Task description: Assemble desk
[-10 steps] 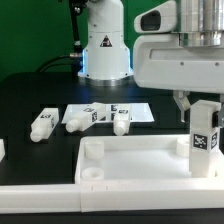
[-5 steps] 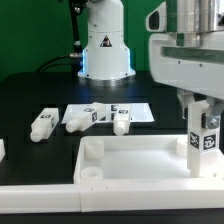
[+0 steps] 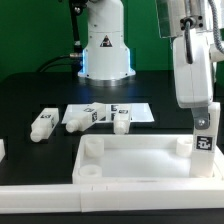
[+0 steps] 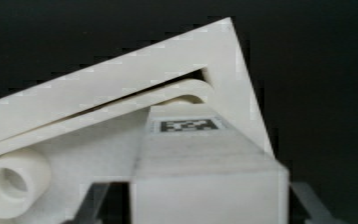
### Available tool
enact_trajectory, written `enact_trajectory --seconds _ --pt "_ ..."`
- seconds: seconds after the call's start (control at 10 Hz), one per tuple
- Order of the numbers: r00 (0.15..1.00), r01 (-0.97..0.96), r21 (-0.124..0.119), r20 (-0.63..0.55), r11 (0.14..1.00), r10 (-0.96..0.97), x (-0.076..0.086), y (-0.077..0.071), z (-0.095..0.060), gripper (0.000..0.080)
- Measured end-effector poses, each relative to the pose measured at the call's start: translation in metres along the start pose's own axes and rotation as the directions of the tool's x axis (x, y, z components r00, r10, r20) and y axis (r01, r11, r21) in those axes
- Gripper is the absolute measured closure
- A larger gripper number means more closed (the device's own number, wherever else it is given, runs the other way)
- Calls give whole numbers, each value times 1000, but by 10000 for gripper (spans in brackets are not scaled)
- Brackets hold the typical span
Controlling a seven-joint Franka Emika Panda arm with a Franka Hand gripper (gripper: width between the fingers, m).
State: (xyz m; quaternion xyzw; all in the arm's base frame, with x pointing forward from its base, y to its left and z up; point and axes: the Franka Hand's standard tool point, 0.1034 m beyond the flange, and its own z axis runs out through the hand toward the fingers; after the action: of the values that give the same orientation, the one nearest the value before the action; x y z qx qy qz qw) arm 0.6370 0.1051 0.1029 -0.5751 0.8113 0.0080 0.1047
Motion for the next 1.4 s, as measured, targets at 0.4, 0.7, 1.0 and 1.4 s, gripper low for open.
enact_trajectory --seconds 0.4,0.7,1.0,1.4 --pt "1000 7 -2 -2 1000 -7 0 1 2 161" --pt "978 208 6 29 978 -208 -14 -1 -31 152" --pt "967 253 -12 37 967 -252 -17 -3 -34 150" --pt "967 253 -12 37 967 -252 -17 -3 -34 150"
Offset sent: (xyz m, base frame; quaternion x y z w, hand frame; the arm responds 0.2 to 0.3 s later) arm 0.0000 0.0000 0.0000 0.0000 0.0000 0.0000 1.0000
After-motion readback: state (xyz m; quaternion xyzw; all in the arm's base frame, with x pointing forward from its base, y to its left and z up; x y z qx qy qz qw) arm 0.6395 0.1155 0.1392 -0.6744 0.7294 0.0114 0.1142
